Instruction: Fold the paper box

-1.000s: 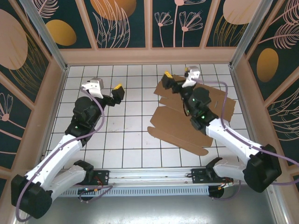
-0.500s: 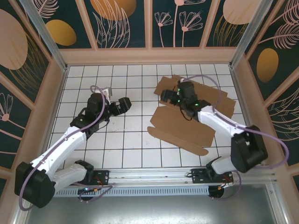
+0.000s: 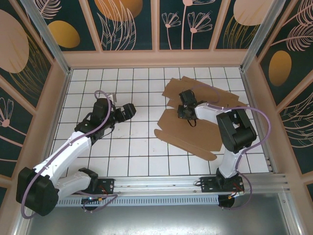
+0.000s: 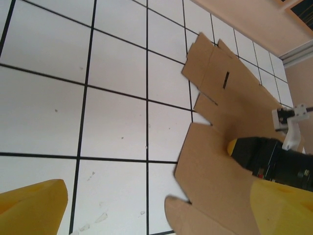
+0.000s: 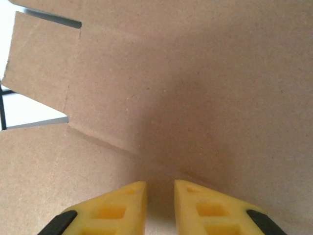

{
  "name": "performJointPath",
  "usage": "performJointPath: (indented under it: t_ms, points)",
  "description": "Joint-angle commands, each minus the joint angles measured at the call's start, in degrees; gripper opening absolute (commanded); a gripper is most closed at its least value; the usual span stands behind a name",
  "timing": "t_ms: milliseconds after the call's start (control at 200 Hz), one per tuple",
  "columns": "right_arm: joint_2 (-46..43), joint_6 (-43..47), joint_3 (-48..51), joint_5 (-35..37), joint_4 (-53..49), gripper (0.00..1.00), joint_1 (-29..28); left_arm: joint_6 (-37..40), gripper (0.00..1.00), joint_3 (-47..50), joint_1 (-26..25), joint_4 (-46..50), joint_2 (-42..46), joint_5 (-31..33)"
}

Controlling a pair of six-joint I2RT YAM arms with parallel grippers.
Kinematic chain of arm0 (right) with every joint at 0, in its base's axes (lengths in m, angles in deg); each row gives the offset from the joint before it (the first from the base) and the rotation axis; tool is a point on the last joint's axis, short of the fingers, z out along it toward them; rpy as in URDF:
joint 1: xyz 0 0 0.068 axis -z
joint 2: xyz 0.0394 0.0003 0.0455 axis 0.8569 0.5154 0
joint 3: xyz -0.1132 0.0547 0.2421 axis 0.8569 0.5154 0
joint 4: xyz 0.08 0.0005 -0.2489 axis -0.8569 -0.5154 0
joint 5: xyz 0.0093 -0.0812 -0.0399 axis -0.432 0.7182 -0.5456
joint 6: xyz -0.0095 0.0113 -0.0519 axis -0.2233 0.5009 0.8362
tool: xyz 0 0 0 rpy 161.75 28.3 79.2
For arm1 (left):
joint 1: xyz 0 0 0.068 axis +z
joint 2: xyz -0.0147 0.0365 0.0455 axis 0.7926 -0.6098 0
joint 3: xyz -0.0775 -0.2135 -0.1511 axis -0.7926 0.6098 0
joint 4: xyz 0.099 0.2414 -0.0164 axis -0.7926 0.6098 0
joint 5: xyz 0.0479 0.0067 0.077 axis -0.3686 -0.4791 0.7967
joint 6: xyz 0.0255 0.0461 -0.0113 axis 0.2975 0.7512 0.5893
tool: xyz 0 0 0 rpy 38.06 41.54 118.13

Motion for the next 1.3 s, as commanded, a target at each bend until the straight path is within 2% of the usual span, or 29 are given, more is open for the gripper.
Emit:
performJointPath:
  t_ms: [0, 110, 180, 240, 390, 500, 550, 641, 751, 886, 986, 1216, 1291]
  points:
    - [3.82, 1.01, -2.06, -8.34, 0.99, 0.27, -1.3, -1.38, 0.94, 2.88, 0.18, -3.97, 1.98, -2.4]
    - [8.48, -1.19, -5.57, -13.16, 2.09, 0.3, -4.0, -1.29, 0.91, 4.51, 0.18, -6.83, 2.19, -6.2]
    - [9.83, -2.55, -7.44, -15.47, 4.62, 0.29, -6.12, -0.77, 0.84, 5.16, 0.19, -8.51, 2.82, -7.87]
    - [10.61, -4.41, -9.5, -21.08, 8.48, 0.29, -7.86, -0.73, 0.76, 5.84, 0.18, -9.75, 3.24, -8.71]
    - [8.49, -16.04, -10.01, -35.66, 22.71, 0.25, -7.24, -2.04, 0.33, 8.38, 0.18, -15.14, 1.29, -14.31]
    - [2.78, -19.31, -6.24, -36.98, 28.92, 0.26, -5.4, -1.77, 0.0, 8.39, -0.38, -16.51, -2.88, -18.56]
    - [-0.03, -18.42, -4.05, -35.17, 28.29, 0.28, -2.28, -0.57, 0.0, 7.83, -1.31, -15.63, -4.61, -18.45]
    - [-3.8, -15.83, -0.08, -30.68, 23.69, 0.38, 2.18, 1.34, 0.0, 6.06, -3.89, -13.32, -8.77, -16.98]
    - [-6.28, -13.59, 4.81, -27.13, 18.45, 0.36, 7.2, 0.42, 0.0, 3.06, -6.97, -12.38, -15.65, -16.19]
    - [-8.0, -5.35, 6.27, -10.69, 9.09, 0.36, 7.1, -0.71, 0.0, -2.08, -8.73, -9.55, -26.14, -17.66]
    - [-8.12, -5.41, 8.3, -3.79, 7.91, 0.37, 6.01, -3.47, 0.0, -3.26, -9.26, -10.87, -30.95, -19.14]
    - [-8.4, -8.19, 14.45, -2.58, 9.1, 0.39, 5.32, -6.46, 0.0, -4.53, -8.37, -6.21, -35.48, -10.23]
    - [-9.82, -8.45, 16.56, -3.05, 10.39, 0.4, 5.2, -9.15, 0.0, -2.77, -6.43, -7.79, -35.83, -11.4]
